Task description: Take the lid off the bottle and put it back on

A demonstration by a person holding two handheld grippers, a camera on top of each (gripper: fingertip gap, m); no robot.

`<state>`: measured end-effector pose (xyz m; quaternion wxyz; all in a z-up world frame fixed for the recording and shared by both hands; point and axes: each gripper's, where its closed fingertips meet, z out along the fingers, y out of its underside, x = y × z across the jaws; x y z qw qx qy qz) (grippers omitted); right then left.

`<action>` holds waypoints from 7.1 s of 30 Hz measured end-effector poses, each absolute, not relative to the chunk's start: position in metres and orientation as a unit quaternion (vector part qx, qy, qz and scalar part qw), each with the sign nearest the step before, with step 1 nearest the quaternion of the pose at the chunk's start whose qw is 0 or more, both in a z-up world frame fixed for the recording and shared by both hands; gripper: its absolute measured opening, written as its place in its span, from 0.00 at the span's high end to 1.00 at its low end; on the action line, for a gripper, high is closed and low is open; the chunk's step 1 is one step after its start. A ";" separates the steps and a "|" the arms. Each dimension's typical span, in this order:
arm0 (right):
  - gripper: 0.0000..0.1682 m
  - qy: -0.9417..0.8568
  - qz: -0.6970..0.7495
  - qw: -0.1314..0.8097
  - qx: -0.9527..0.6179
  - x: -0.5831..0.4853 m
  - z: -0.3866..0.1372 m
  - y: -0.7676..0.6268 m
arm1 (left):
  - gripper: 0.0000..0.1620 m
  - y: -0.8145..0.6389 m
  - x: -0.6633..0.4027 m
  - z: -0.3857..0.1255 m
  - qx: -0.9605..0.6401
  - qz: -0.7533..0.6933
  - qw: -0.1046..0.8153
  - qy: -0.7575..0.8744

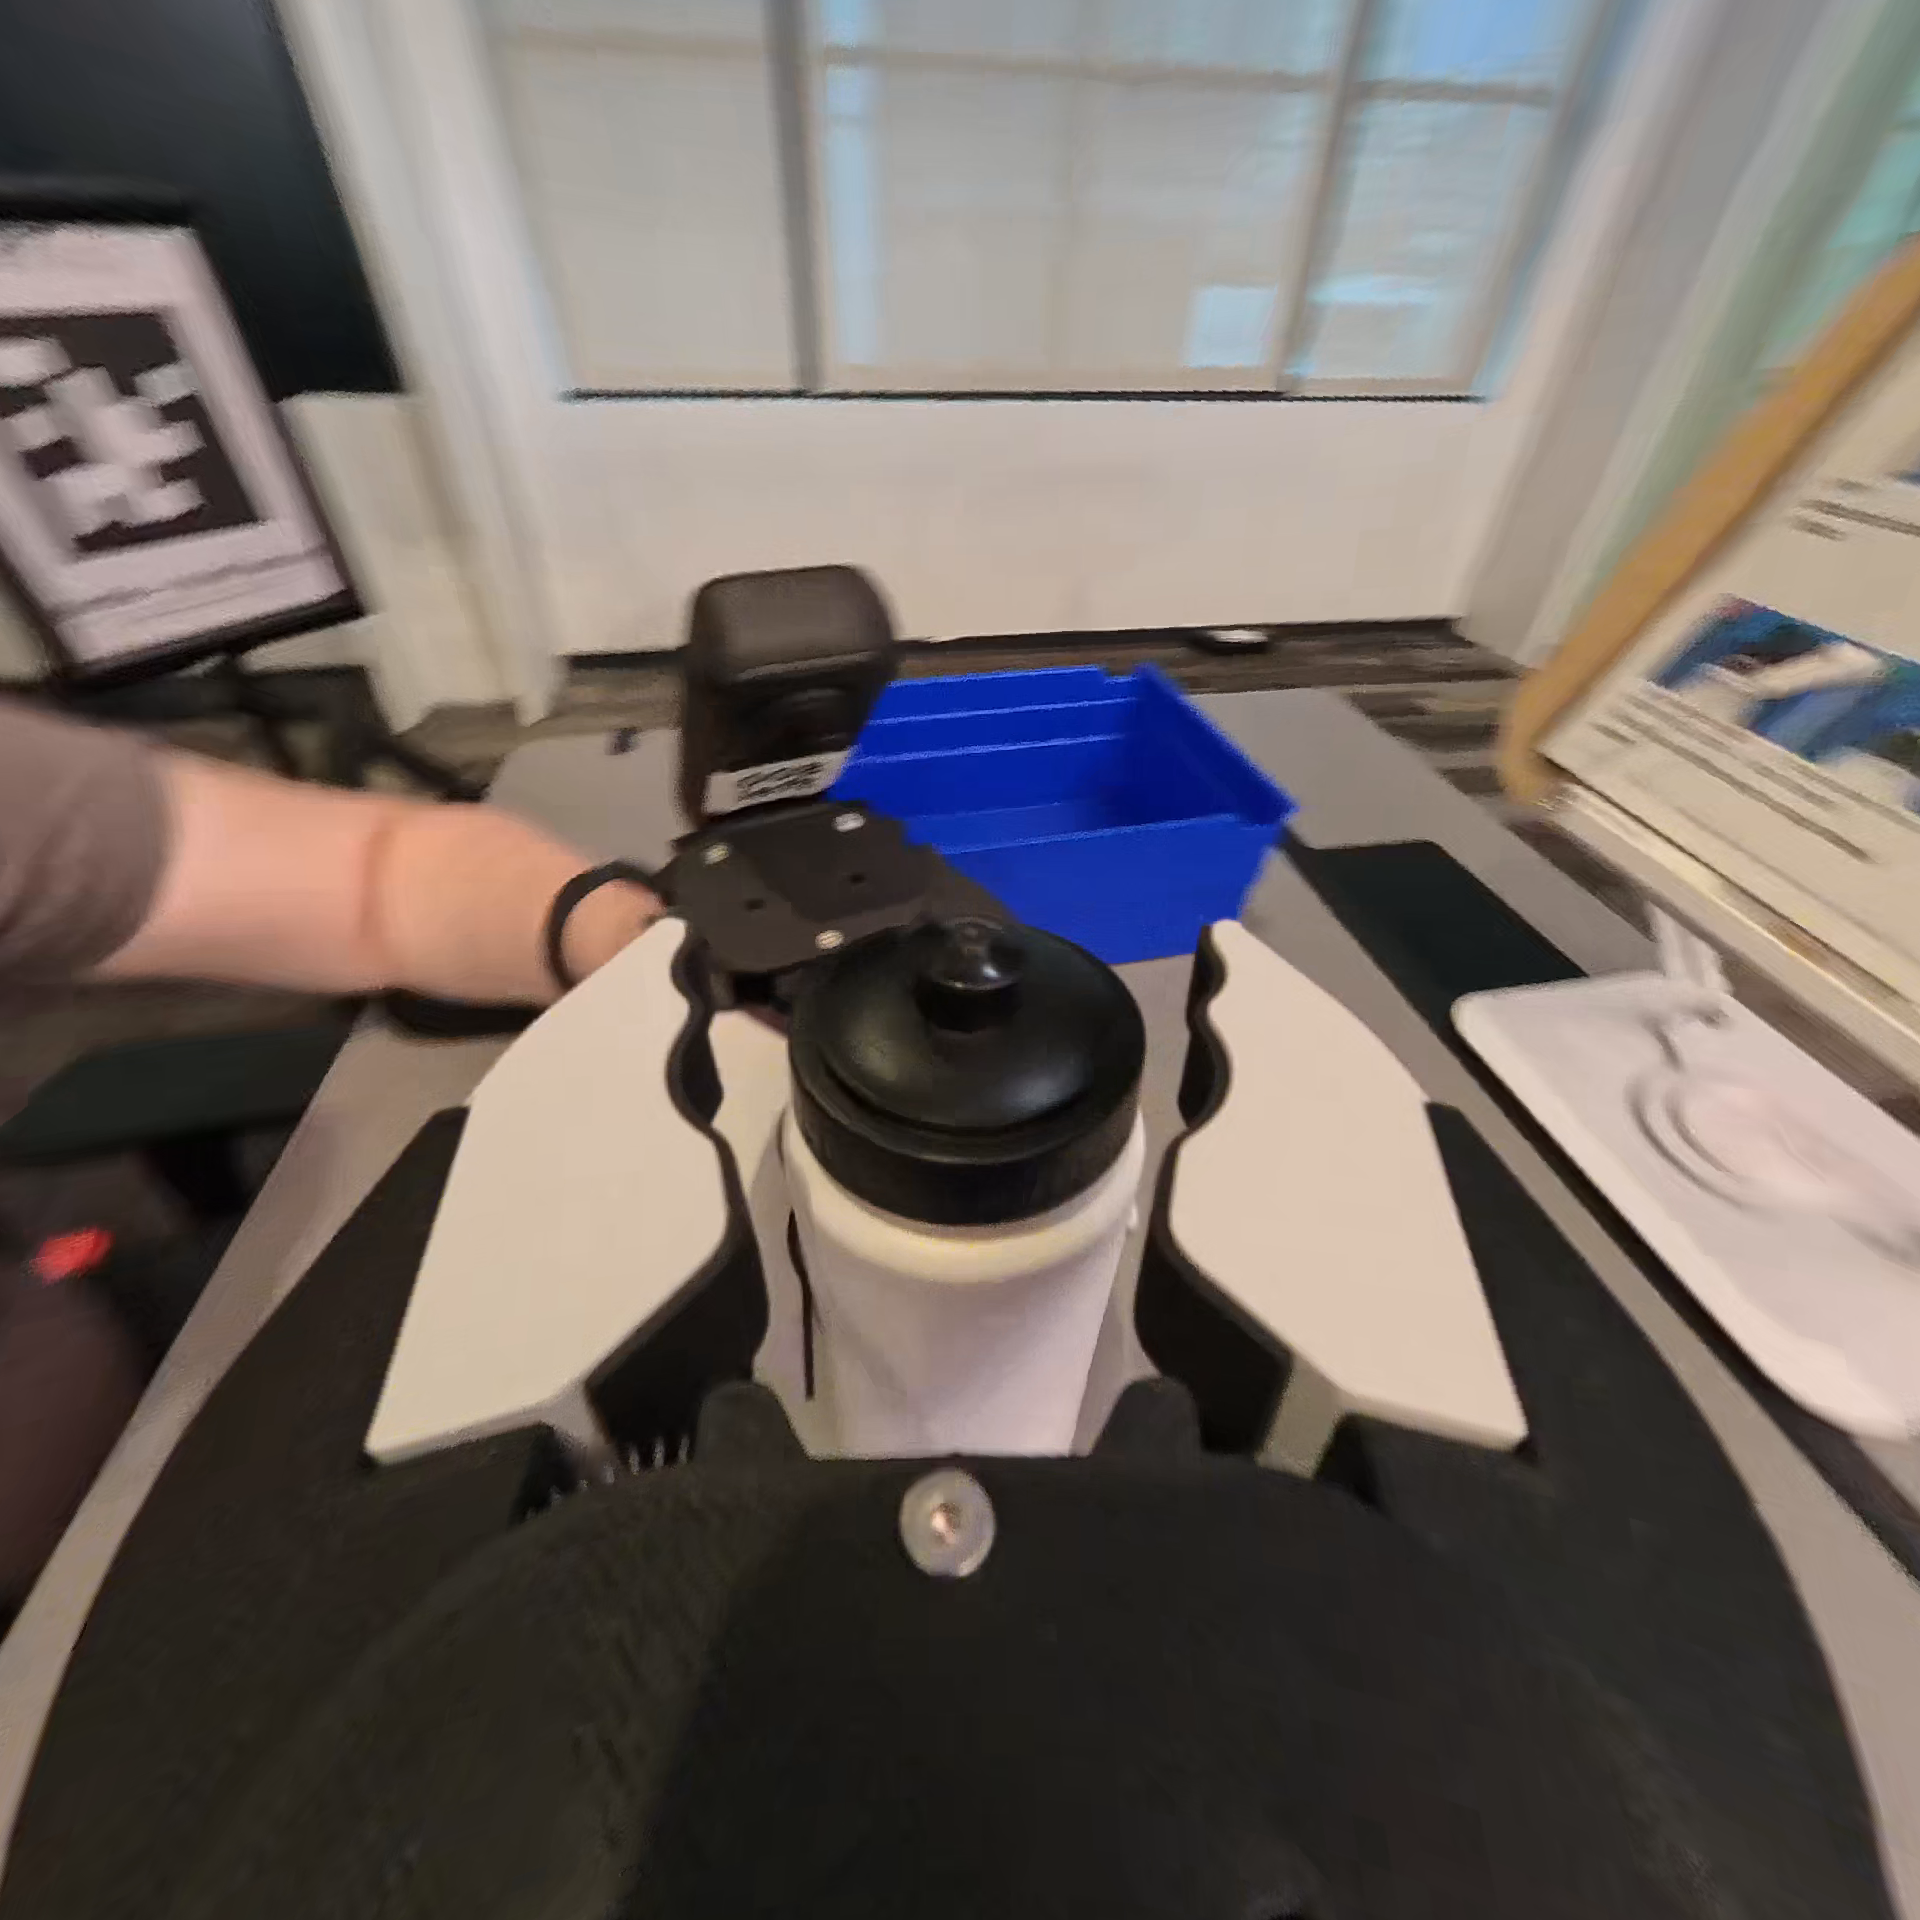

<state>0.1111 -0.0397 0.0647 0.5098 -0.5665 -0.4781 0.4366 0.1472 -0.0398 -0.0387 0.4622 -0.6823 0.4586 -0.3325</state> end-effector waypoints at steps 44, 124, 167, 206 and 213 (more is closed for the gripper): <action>0.54 -0.550 0.406 0.436 -0.585 0.109 0.035 -0.051 | 0.48 -0.044 0.146 -0.040 -0.677 -0.317 0.456 0.483; 0.60 -0.554 0.322 0.533 -0.553 0.103 0.050 -0.049 | 0.48 -0.040 0.144 -0.040 -0.696 -0.319 0.446 0.463; 0.57 -0.474 0.275 0.600 -0.584 0.158 0.101 -0.020 | 0.48 -0.039 0.145 -0.041 -0.701 -0.311 0.450 0.457; 0.56 -0.129 -0.024 0.203 -0.970 0.451 -0.155 0.102 | 0.48 -0.042 0.146 -0.041 -0.700 -0.304 0.445 0.468; 0.55 -0.160 -0.030 0.339 -0.927 0.421 -0.048 0.098 | 0.48 -0.040 0.145 -0.041 -0.700 -0.308 0.445 0.465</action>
